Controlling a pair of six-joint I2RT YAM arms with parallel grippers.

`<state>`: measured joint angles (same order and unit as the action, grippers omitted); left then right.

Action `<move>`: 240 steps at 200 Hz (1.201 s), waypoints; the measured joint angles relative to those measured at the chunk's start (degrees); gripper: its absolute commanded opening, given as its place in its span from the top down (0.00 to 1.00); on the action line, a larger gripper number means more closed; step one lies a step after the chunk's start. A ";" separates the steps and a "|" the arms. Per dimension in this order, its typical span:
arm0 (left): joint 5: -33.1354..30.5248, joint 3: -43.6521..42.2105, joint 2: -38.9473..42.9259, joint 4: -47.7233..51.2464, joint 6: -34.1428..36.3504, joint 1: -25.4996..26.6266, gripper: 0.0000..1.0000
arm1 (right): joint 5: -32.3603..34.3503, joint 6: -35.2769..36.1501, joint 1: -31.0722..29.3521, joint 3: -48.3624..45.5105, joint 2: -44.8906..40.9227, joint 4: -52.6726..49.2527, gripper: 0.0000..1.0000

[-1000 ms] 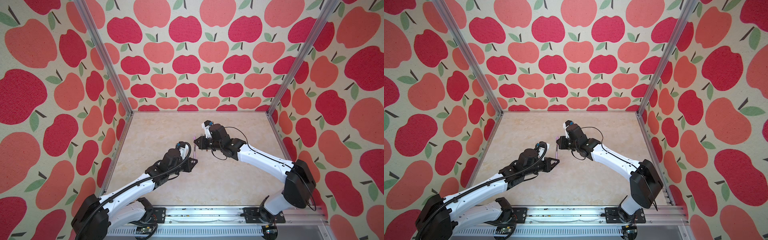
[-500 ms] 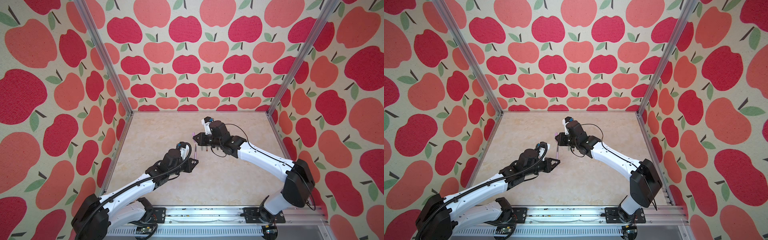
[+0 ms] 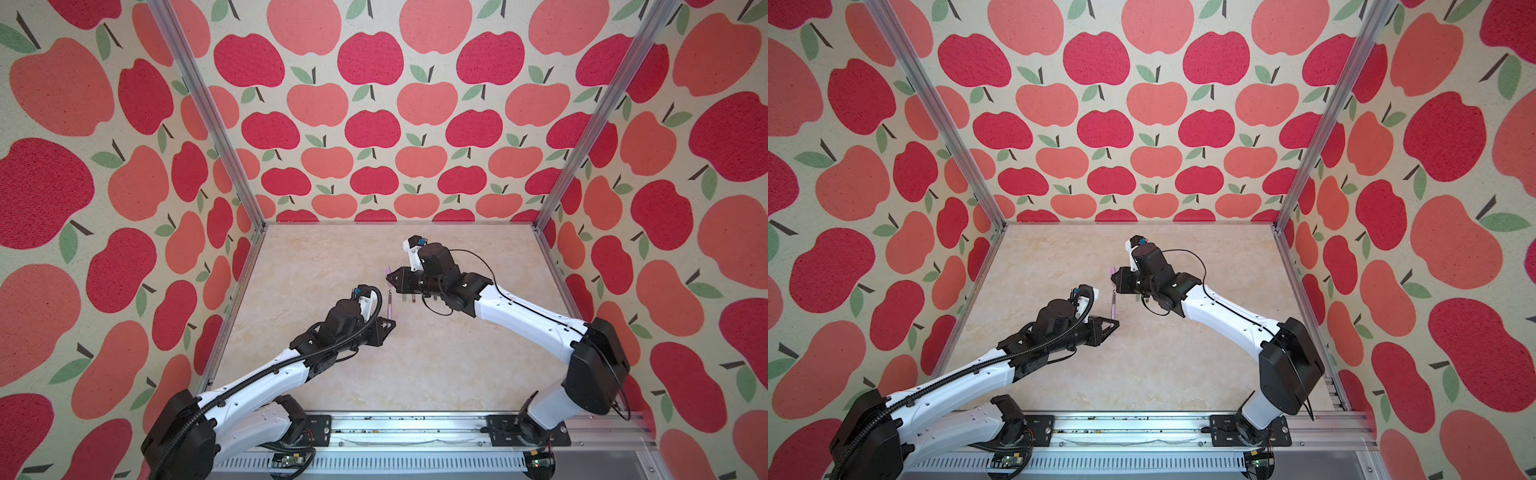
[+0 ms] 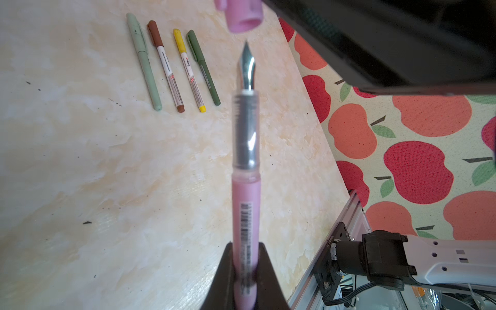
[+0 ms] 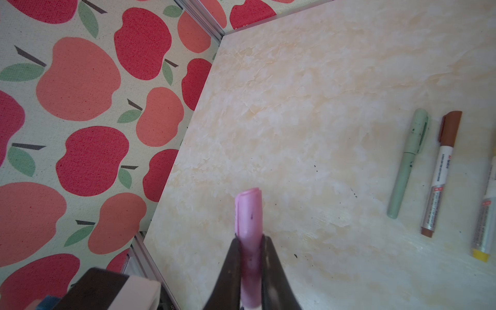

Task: Insert the pens into the pen caps
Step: 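Lower the pink cap onto the nib with the right gripper while the left holds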

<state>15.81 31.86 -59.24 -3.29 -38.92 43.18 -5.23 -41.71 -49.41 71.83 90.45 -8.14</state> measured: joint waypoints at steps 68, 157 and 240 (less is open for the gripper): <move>-0.39 0.00 0.00 0.00 0.00 0.00 0.99 | -0.04 -0.02 -0.63 -0.50 0.00 0.02 0.94; -0.39 -0.20 0.00 -0.04 -0.02 0.00 0.99 | 0.20 0.04 -0.83 -0.50 -0.02 0.44 0.94; -0.42 -0.79 0.00 -0.20 -0.13 0.00 0.99 | 0.20 0.04 -1.11 -0.48 -0.02 0.44 0.94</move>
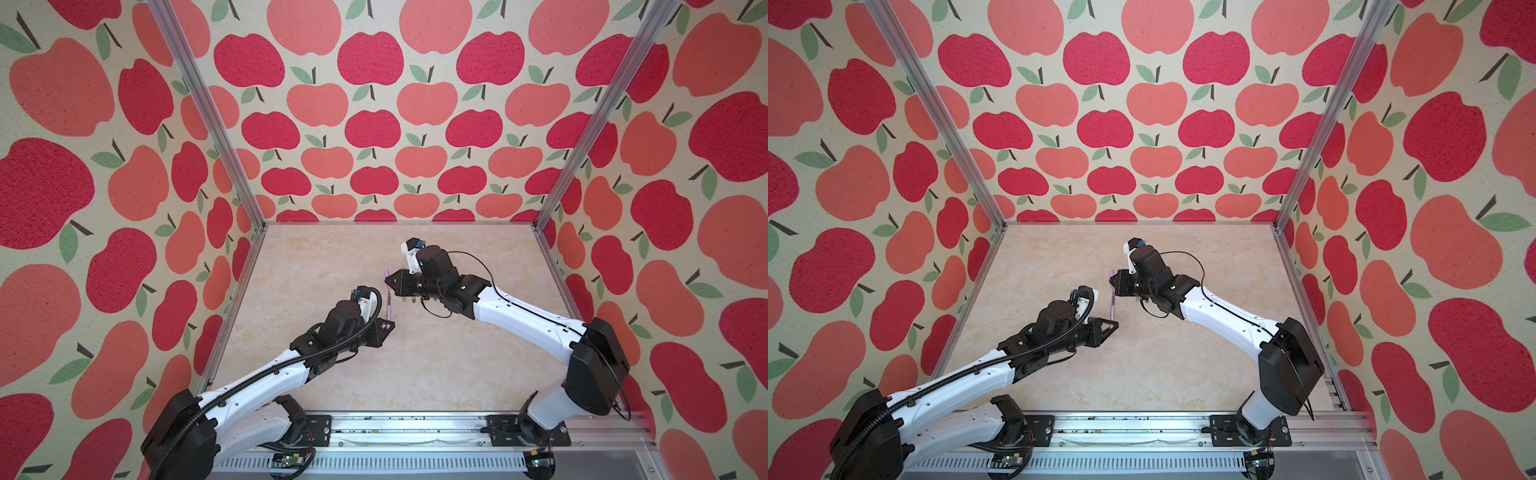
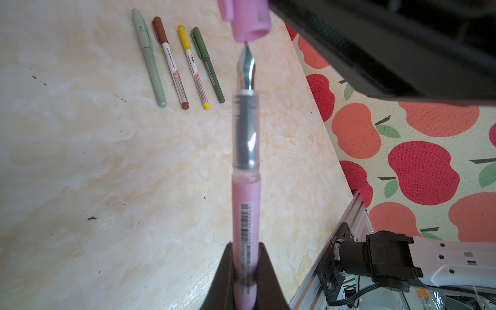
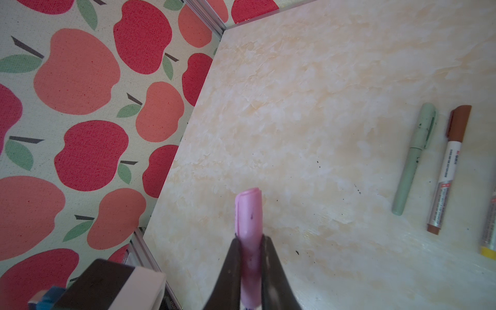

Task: Insert the pens into the pen caps
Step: 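Lower the pink cap onto the nib with the right gripper while the left holds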

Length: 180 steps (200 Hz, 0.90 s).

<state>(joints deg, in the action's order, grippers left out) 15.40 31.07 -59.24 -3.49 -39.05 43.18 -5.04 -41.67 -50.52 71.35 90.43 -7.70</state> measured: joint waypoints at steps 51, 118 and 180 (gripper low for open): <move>-0.52 -0.02 0.02 0.00 0.00 0.00 0.99 | 0.02 0.02 -0.87 -0.02 -0.11 0.00 0.94; -1.62 -0.17 1.64 0.28 0.00 0.00 0.99 | 0.68 0.04 -1.25 -1.07 -0.63 0.26 0.95; -2.36 -0.76 2.62 0.46 0.00 0.11 0.99 | 1.53 0.00 -2.10 -2.23 -1.38 1.44 0.95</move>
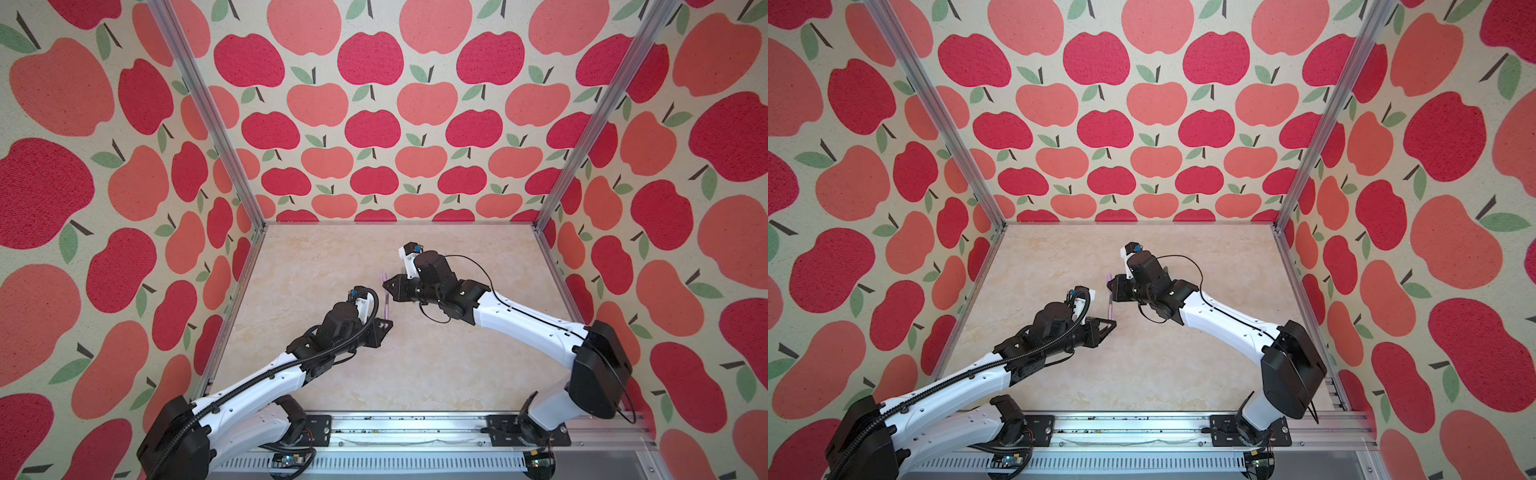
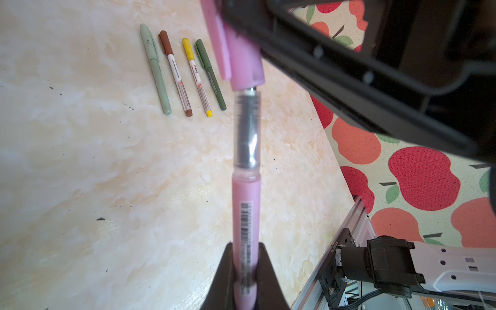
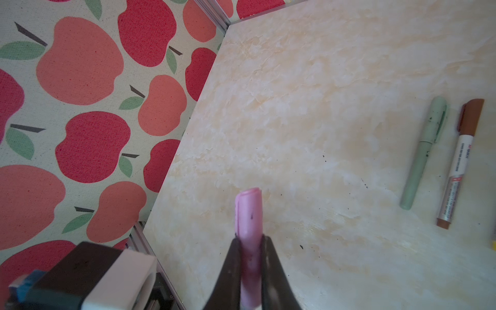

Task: Insert the pens into the pen caps
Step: 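Lower the pink cap onto the nib with the right gripper while the left holds, then push the pink cap down over the pen body with the right gripper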

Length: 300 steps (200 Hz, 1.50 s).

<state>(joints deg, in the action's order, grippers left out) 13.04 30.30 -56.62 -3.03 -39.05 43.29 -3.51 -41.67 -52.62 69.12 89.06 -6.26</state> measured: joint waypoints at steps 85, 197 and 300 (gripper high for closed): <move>-2.10 -0.81 1.22 0.17 0.00 0.26 0.99 | 0.15 -1.33 -0.66 -2.25 -0.55 4.22 0.95; -3.19 -0.81 1.27 -0.15 0.02 0.24 0.99 | 0.22 -2.84 -0.98 -2.29 -0.57 5.40 0.95; -3.15 -0.81 1.25 -0.74 0.20 -0.55 0.99 | 0.24 -3.06 -1.01 -2.43 -0.57 6.73 0.95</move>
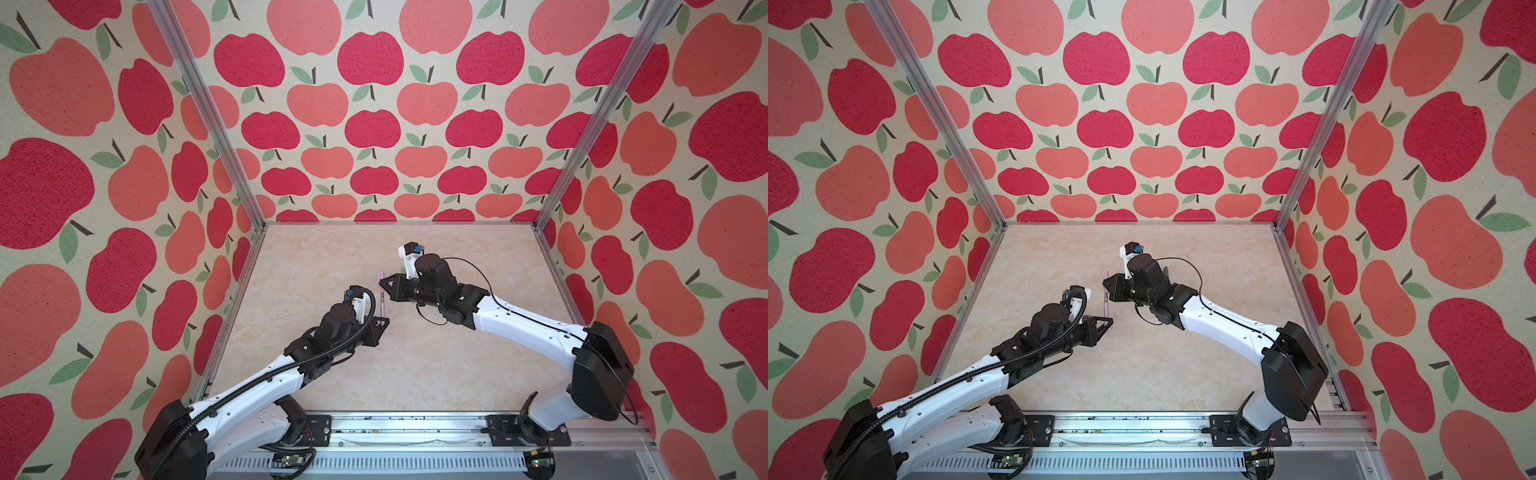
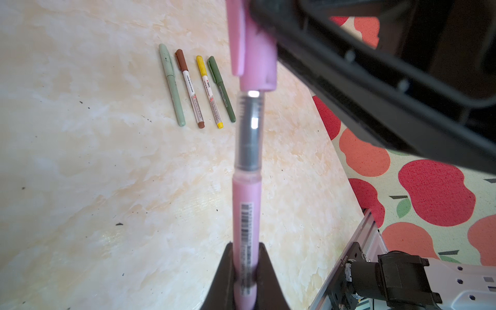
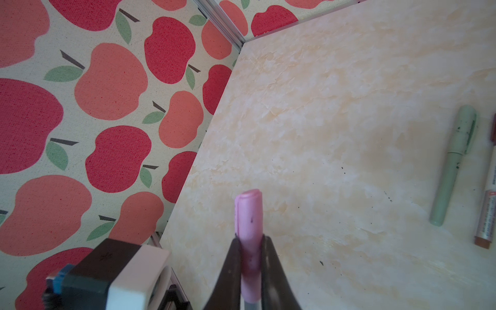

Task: Insert the pens into the pen caps
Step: 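Push the pink cap down over the pen body with the right gripper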

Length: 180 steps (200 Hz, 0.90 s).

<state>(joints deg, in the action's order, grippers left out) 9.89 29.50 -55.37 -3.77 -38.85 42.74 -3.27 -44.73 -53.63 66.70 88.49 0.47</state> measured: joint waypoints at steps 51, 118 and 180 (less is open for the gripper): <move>0.48 0.00 -0.26 -0.35 0.02 -0.39 0.99 | 0.26 -0.22 0.00 -0.85 0.00 1.57 0.95; 1.42 0.00 -0.61 -0.33 1.07 -0.83 0.99 | 0.35 -0.17 0.00 -1.81 -0.11 2.82 0.95; 2.67 0.00 -0.61 -0.33 1.90 -1.49 0.99 | -0.33 0.48 0.02 -3.74 -0.66 6.16 0.95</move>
<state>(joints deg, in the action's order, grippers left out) 12.56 29.50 -55.99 -4.10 -36.95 41.25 -3.60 -44.25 -53.60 62.96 87.83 6.63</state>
